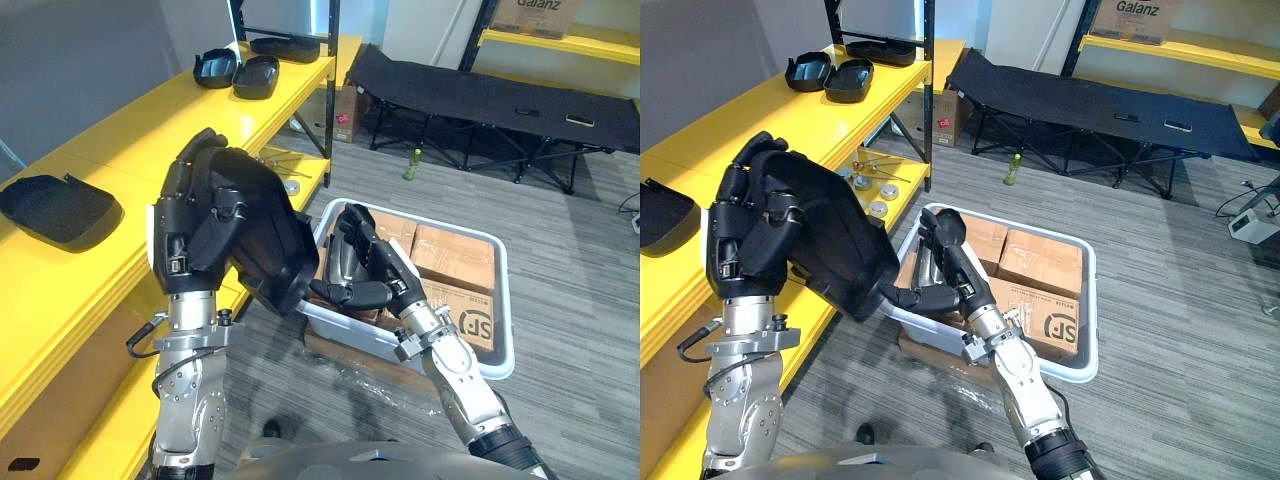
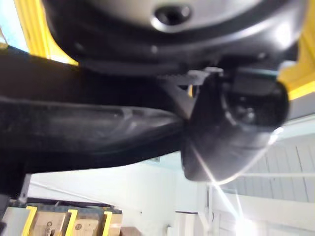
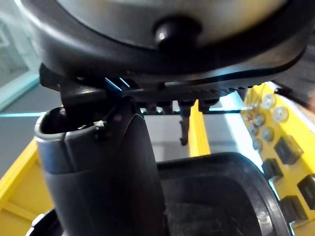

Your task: Walk over and take three plastic housings, then place them on the shelf

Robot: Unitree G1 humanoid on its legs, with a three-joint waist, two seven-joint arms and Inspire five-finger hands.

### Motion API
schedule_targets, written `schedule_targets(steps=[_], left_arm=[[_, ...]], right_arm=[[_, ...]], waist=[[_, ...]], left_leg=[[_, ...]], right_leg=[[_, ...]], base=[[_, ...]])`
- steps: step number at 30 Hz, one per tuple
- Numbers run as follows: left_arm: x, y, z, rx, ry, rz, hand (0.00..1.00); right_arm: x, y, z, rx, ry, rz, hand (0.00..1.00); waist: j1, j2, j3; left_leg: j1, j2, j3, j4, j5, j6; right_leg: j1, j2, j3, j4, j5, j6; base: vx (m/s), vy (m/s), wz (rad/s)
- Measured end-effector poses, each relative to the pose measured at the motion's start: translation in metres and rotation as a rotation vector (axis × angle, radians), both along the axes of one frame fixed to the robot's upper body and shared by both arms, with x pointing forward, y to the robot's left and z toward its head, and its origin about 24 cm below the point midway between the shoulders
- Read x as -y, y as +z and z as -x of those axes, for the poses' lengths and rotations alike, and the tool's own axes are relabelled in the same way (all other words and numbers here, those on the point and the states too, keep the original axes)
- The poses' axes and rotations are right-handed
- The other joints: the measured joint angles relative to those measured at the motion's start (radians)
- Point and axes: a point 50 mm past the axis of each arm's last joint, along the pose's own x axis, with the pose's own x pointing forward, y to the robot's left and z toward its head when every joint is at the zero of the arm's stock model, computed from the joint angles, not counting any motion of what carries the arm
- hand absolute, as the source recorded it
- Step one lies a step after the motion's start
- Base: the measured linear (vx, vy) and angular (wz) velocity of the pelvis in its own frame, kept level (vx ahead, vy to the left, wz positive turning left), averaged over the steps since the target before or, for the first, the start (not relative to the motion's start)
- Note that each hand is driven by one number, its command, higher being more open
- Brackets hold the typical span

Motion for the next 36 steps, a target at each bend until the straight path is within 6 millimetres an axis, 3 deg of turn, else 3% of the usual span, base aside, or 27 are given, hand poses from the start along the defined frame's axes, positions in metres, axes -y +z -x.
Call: schedule_targets(steps=[9,18,19,36], left_arm=[[0.015,0.023,-0.004,0.134,-0.173,-0.09,0.0],[0.016,0.027,-0.003,0.159,-0.267,-0.138,0.0],[0.016,0.027,-0.003,0.162,-0.272,-0.14,0.0],[0.005,0.041,-0.01,0.21,-0.313,-0.062,0.0]], right_arm=[[-0.008,0.007,-0.009,0.025,0.092,0.043,1.0],[-0.008,-0.003,-0.008,-0.03,0.122,0.062,1.0],[-0.008,-0.003,-0.008,-0.032,0.122,0.062,0.0],[-0.01,-0.007,-0.008,-0.049,0.156,0.054,0.0]], waist=[[0.007,0.003,-0.006],[0.009,0.003,-0.012],[0.009,0.002,-0.012],[0.007,-0.009,-0.036]], left_leg=[[0.003,0.0,-0.002,0.0,0.004,-0.001],[0.004,0.0,-0.009,0.0,0.005,-0.001],[0.004,0.0,-0.009,0.0,0.005,-0.001],[0.004,0.0,-0.013,0.0,0.009,-0.002]], right_leg=[[0.002,0.0,0.0,0.002,0.0,0.0],[0.006,0.0,-0.006,0.004,-0.001,-0.001],[0.006,0.0,-0.006,0.004,-0.001,-0.001],[0.008,0.0,-0.01,0.003,-0.001,-0.002]], base=[[0.0,0.0,0.0],[-0.02,-0.003,0.01],[0.0,0.0,0.0],[0.0,0.0,0.0]])
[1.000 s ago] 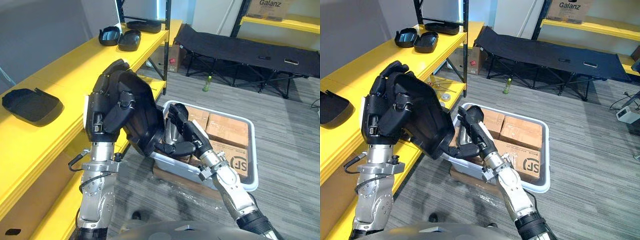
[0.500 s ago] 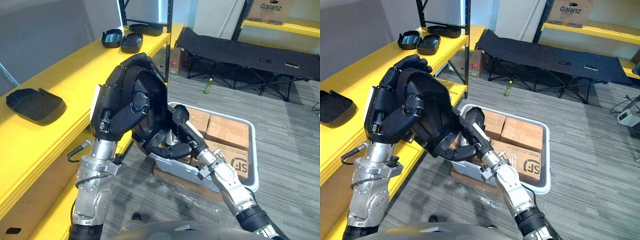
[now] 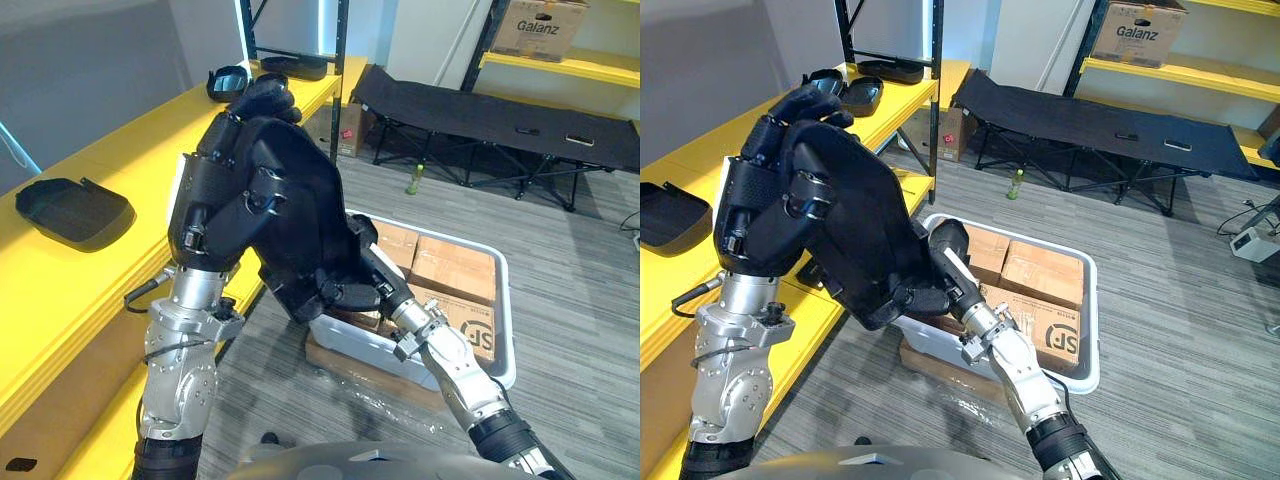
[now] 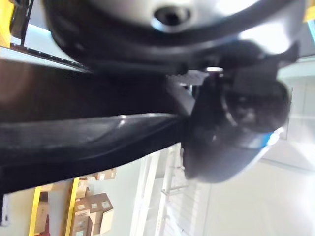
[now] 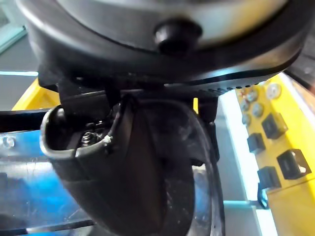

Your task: Walk over and take three plastic housings, then place them on the shelf

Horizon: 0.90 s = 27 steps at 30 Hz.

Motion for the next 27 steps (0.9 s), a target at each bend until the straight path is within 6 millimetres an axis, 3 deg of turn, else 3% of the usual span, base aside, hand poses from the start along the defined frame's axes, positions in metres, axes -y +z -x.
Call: schedule_targets(steps=[5,6,16,27], left_arm=[[-0.003,-0.001,-0.001,-0.015,0.009,0.039,0.0],[-0.003,-0.001,-0.001,-0.016,0.01,0.038,1.0],[0.003,-0.008,-0.008,-0.109,0.032,-0.031,1.0],[-0.002,-0.04,-0.02,-0.286,0.193,-0.211,1.0]], right_arm=[[-0.001,0.001,0.0,0.005,0.003,-0.013,0.0],[-0.001,0.001,0.0,0.005,0.003,-0.013,0.0],[0.003,-0.005,-0.001,-0.026,-0.05,-0.001,0.0],[0.019,-0.007,-0.008,-0.023,-0.282,0.059,0.0]], waist=[[0.003,-0.002,-0.001],[0.003,-0.002,-0.001],[0.0,-0.004,-0.003],[-0.004,-0.001,0.0]], left_leg=[[0.0,0.0,0.0,0.0,0.0,0.0],[0.0,0.0,0.0,0.0,0.0,0.0],[0.0,0.0,0.001,0.0,0.0,0.0],[-0.003,0.0,0.006,0.0,0.0,0.0]], right_leg=[[0.0,0.0,0.0,0.0,0.0,0.0],[0.0,0.0,0.0,0.0,0.0,0.0],[-0.001,0.0,0.0,0.0,0.0,0.0],[-0.007,0.0,0.006,0.0,0.0,0.0]], base=[[0.0,0.0,0.0],[0.0,0.0,0.0],[0.0,0.0,0.0],[0.0,0.0,0.0]])
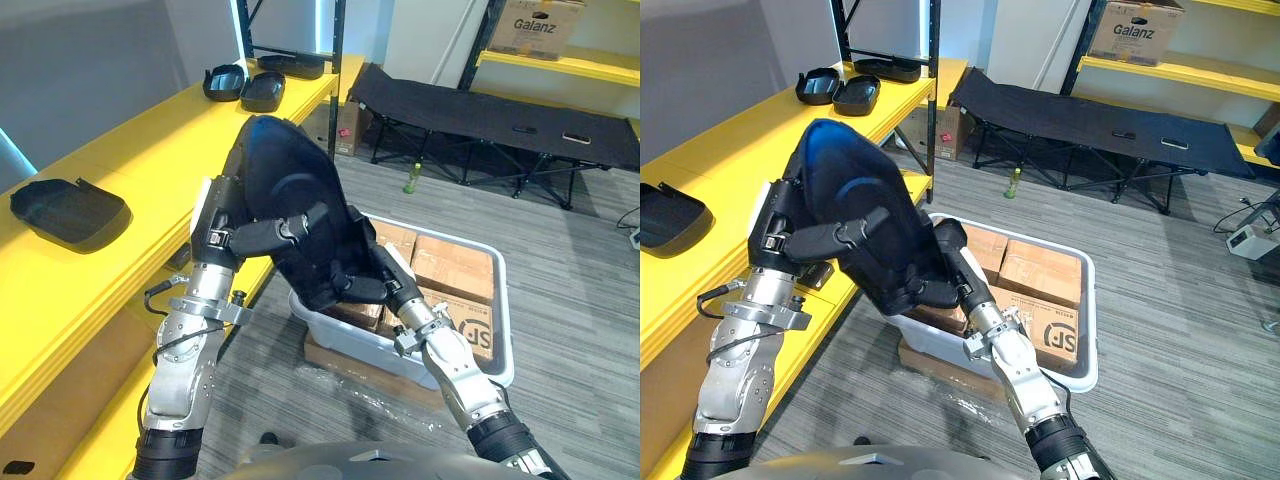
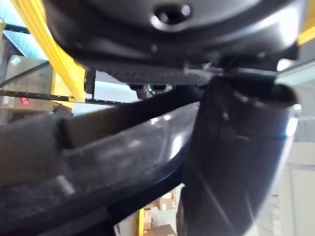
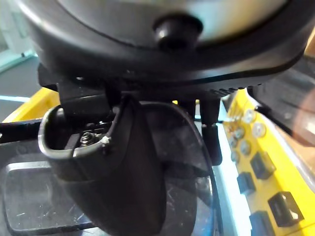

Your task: Walk over and take three plastic housings, then place them on the shelf

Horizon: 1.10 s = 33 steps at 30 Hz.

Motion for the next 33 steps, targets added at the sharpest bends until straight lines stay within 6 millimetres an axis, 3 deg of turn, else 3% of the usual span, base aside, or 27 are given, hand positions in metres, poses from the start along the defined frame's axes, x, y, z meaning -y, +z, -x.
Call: schedule_targets(steps=[8,15,19,33], left_arm=[[-0.006,-0.004,0.0,-0.041,0.008,-0.041,1.0],[-0.021,-0.025,0.002,-0.144,-0.034,0.119,1.0],[-0.024,-0.043,0.001,-0.214,-0.082,0.158,1.0],[-0.007,-0.067,0.001,-0.314,-0.211,0.156,1.0]], right_arm=[[0.024,0.005,-0.006,0.024,-0.147,0.0,0.0],[0.03,0.005,-0.006,0.023,-0.137,0.011,0.0],[0.027,0.005,-0.005,0.019,-0.112,0.012,0.0],[0.009,0.0,-0.001,0.005,-0.078,0.011,0.0]], waist=[[-0.009,0.012,0.007],[-0.018,0.033,0.021],[-0.013,0.037,0.023],[-0.016,0.039,0.024]], left_leg=[[0.001,0.0,0.004,0.0,0.0,0.0],[0.003,0.002,0.011,0.0,-0.002,-0.001],[0.003,0.002,0.014,0.0,-0.005,0.0],[0.006,0.002,0.018,0.0,-0.007,0.001]], right_leg=[[-0.002,0.0,0.004,0.001,0.0,0.0],[-0.004,0.001,0.011,0.001,0.0,0.0],[-0.005,0.001,0.015,0.001,0.0,0.001],[-0.006,0.001,0.019,0.003,0.0,0.0]], base=[[0.0,0.0,0.0],[0.0,0.0,-0.02],[0.0,0.0,0.0],[0.0,0.0,0.0]])
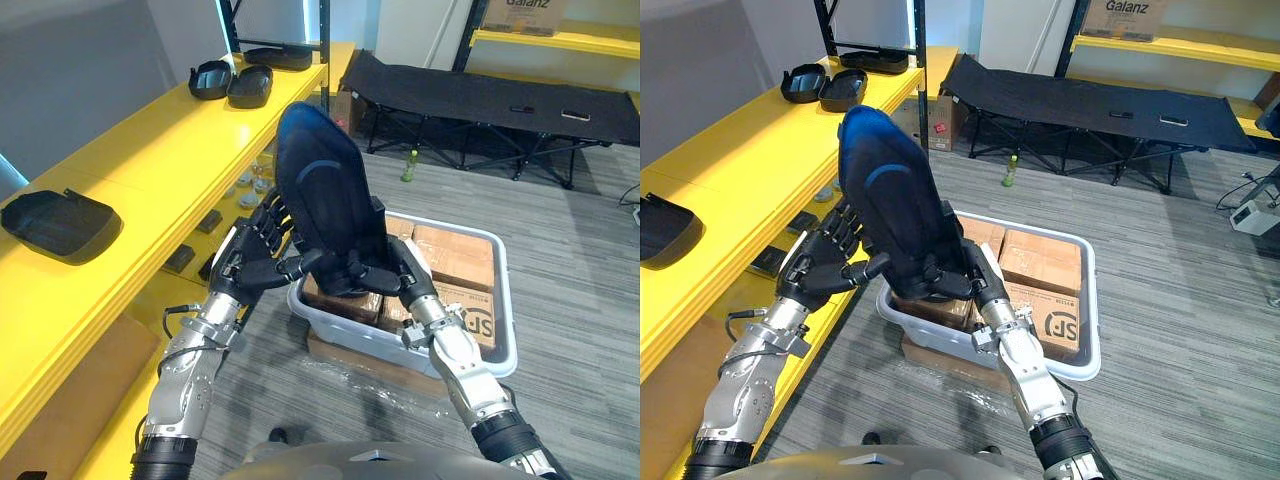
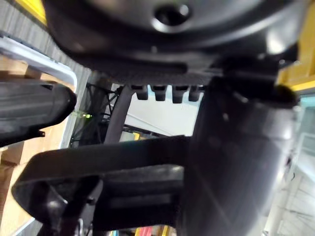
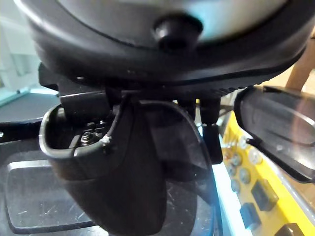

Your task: Walk over and take three plastic housings, then place them on the shelf

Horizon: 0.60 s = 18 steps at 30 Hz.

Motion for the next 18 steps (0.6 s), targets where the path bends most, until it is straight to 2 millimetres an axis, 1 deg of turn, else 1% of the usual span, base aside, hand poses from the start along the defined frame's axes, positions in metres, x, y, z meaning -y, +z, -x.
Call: schedule_targets(steps=[9,14,17,18], left_arm=[[0.018,-0.003,0.0,-0.023,-0.103,-0.006,1.0],[0.02,-0.004,0.0,-0.03,-0.119,-0.011,1.0],[0.022,-0.004,0.0,-0.033,-0.13,-0.016,1.0],[0.022,-0.004,0.0,-0.038,-0.117,-0.015,0.0]], right_arm=[[-0.011,0.001,-0.001,0.004,0.044,-0.004,0.0],[-0.015,0.006,-0.005,0.019,0.066,-0.019,0.0],[-0.019,0.008,-0.006,0.013,0.084,-0.059,0.0],[-0.022,0.008,-0.005,0.008,0.096,-0.075,0.0]], waist=[[-0.002,0.0,0.0],[-0.002,0.0,0.0],[0.001,0.0,0.0],[0.001,0.0,0.0]], left_leg=[[0.002,0.0,0.0,0.0,0.0,0.0],[0.003,0.0,0.0,0.0,0.0,0.0],[0.003,0.0,0.0,0.0,0.0,0.0],[0.004,0.0,0.0,0.0,0.0,0.0]], right_leg=[[0.001,0.0,0.0,0.0,0.0,0.0],[0.002,0.0,0.0,0.0,0.0,0.0],[0.003,0.0,0.0,0.001,0.0,0.0],[0.003,0.0,0.0,0.001,0.0,0.0]], base=[[0.0,0.0,0.0],[0.0,0.0,0.0],[0.0,0.0,0.0],[0.0,0.0,0.0]])
